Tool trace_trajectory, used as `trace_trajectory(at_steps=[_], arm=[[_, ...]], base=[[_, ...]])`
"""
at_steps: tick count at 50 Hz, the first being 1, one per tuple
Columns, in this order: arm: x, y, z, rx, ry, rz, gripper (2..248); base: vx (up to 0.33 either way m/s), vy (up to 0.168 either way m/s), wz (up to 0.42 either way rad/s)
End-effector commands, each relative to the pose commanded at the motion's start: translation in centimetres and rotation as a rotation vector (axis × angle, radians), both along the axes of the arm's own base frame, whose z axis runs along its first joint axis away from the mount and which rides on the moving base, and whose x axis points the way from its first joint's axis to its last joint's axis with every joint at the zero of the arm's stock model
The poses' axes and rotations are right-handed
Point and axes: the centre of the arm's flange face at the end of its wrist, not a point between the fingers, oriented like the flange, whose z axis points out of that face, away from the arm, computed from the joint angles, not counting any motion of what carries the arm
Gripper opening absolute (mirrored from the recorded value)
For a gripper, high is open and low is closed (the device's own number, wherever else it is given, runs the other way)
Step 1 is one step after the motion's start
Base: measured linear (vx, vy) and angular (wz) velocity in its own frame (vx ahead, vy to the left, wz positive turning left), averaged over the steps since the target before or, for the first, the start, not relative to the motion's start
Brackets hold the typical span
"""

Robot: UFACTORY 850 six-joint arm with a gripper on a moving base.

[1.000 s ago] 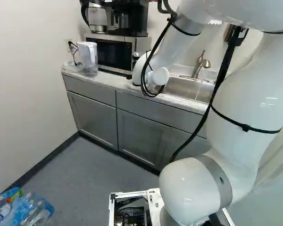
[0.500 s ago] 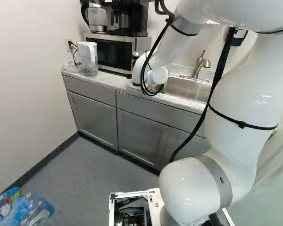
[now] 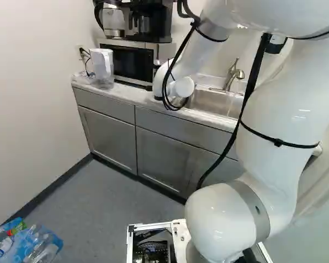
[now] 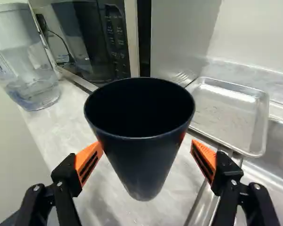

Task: Rinse the cup and place it in the tray

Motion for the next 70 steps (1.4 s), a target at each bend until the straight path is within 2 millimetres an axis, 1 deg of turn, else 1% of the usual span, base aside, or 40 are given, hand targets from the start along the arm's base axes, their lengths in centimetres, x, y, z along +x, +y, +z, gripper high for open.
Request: trace_trajectory(at_steps=[11,24,42,43,47,48,52,53,57,58,63,70], arm=[[0.0,0.0,0.1,0.000,-0.002,0.000,247],[-0.2,0.0,1.3,0.004,-0.026,0.000,247],[-0.2,0.0,1.3,0.004,-0.026,0.000,247],[-0.2,0.0,1.3,0.004,-0.026,0.000,223],[-0.2,0.0,1.3,0.004,-0.026,0.000,223],[-0.2,0.0,1.3,0.004,-0.026,0.000,184],[-0.2,0.0,1.3,0.004,-0.026,0.000,184],[-0.2,0.0,1.3,0.004,-0.026,0.000,146],[-0.3,-0.2,1.4,0.004,-0.028,-0.004,146],[-0.3,-0.3,1.5,0.004,-0.030,-0.005,126],[-0.4,-0.9,1.9,0.005,-0.038,-0.017,126],[-0.1,-1.9,2.6,0.007,-0.053,-0.037,126]], base=[[0.000,0.000,0.000],[0.000,0.000,0.000],[0.000,0.000,0.000],[0.000,0.000,0.000],[0.000,0.000,0.000],[0.000,0.000,0.000],[0.000,0.000,0.000],[0.000,0.000,0.000],[0.000,0.000,0.000],[0.000,0.000,0.000],[0.000,0.000,0.000],[0.000,0.000,0.000]])
